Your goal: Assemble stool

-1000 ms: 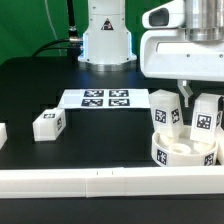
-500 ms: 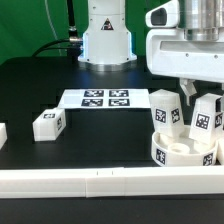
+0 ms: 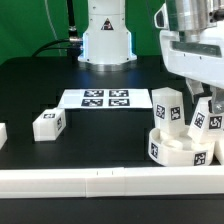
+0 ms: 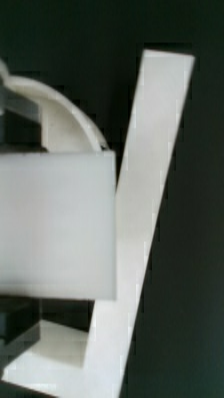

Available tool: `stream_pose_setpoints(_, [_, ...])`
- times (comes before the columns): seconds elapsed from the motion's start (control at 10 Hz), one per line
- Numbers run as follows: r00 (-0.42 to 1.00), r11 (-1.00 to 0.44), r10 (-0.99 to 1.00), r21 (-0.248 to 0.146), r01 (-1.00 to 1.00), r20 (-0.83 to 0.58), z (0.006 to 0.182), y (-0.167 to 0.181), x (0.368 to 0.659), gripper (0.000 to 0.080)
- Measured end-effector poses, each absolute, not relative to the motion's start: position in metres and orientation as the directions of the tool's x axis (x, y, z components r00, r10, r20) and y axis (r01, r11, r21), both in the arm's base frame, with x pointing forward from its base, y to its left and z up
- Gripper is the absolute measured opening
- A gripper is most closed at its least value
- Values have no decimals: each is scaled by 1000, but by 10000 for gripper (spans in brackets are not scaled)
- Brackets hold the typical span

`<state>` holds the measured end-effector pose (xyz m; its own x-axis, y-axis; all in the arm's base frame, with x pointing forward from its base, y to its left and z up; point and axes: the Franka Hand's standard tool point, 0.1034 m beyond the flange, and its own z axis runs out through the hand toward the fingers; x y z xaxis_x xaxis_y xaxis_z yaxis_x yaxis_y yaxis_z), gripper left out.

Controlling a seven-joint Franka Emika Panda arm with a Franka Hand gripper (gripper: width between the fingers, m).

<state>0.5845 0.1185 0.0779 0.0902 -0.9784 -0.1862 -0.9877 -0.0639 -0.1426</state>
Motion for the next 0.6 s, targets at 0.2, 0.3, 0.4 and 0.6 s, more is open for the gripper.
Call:
stream_pose_setpoints(0.2, [-84, 114, -968, -117, -987, -235, 78, 120, 584, 337])
stream_pose_setpoints(0.3, [-109, 139, -965, -111, -984, -239, 78, 120, 584, 337])
stream_pose_setpoints(0.4, [-185, 214, -951, -92, -973, -249, 77, 121, 584, 337])
stream_pose_setpoints(0.6, [-277, 303, -926, -67, -951, -257, 77, 121, 584, 337])
